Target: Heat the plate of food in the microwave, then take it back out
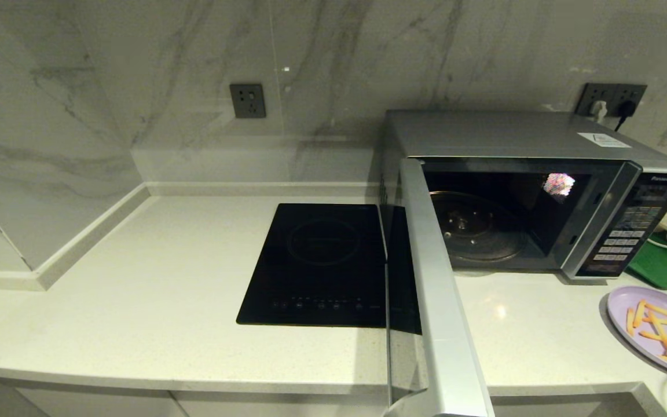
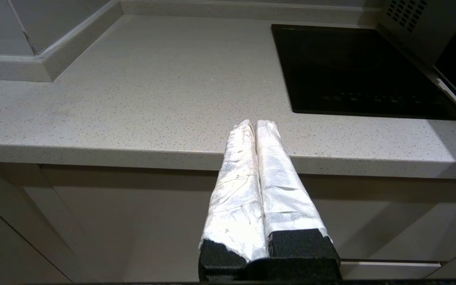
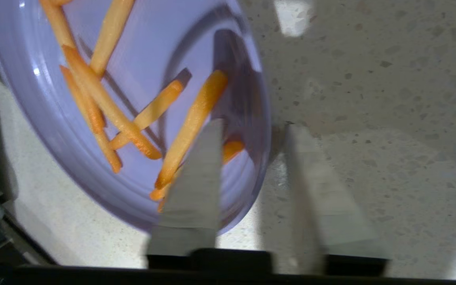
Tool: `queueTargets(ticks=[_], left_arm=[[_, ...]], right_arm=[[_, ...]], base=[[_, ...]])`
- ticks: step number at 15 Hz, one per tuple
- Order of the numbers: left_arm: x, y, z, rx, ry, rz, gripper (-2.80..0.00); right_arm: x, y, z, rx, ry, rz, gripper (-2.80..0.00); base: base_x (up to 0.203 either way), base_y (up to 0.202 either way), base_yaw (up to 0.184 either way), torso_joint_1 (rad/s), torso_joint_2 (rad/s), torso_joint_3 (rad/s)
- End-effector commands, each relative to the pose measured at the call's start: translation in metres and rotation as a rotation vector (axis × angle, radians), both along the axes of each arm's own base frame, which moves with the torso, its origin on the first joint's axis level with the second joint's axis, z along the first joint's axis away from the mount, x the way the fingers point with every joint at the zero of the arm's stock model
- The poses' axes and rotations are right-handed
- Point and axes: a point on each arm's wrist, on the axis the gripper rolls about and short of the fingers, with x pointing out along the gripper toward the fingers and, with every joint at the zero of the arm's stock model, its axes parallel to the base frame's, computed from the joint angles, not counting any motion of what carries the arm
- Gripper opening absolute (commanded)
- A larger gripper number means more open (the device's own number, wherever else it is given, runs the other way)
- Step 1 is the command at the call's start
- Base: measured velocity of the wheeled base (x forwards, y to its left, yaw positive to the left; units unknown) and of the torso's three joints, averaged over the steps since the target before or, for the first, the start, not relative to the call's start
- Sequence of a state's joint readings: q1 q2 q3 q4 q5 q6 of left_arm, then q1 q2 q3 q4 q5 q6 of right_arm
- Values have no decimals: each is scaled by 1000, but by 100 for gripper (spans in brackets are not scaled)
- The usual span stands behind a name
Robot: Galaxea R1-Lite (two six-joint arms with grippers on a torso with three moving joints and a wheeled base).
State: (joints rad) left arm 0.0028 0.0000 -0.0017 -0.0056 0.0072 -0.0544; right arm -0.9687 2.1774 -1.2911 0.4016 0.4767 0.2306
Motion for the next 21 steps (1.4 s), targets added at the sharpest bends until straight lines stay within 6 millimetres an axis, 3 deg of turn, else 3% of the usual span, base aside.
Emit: queueTargets(ticks=[1, 5, 9, 10, 15, 21], left_arm=[[0, 0, 0, -1, 0, 1, -280], [0, 0, 0, -1, 0, 1, -280], [0, 0, 0, -1, 0, 1, -280], [0, 0, 0, -1, 0, 1, -280], [0, 0, 0, -1, 0, 1, -280], [0, 0, 0, -1, 0, 1, -280]], right_arm=[[-2, 2, 8, -1, -23, 1, 0], [-17, 12, 43, -55, -78, -12, 0], [-45, 52, 108, -110, -173, 24, 0], [-54, 67, 123, -109, -188, 51, -280], [-80, 136, 159, -98, -221, 188, -280], [-78, 219, 212, -122, -294, 453, -280]], base=[[0, 0, 0, 0, 0, 0], [0, 0, 0, 0, 0, 0], [0, 0, 0, 0, 0, 0], [0, 0, 0, 0, 0, 0], [0, 0, 0, 0, 0, 0], [0, 0, 0, 0, 0, 0]])
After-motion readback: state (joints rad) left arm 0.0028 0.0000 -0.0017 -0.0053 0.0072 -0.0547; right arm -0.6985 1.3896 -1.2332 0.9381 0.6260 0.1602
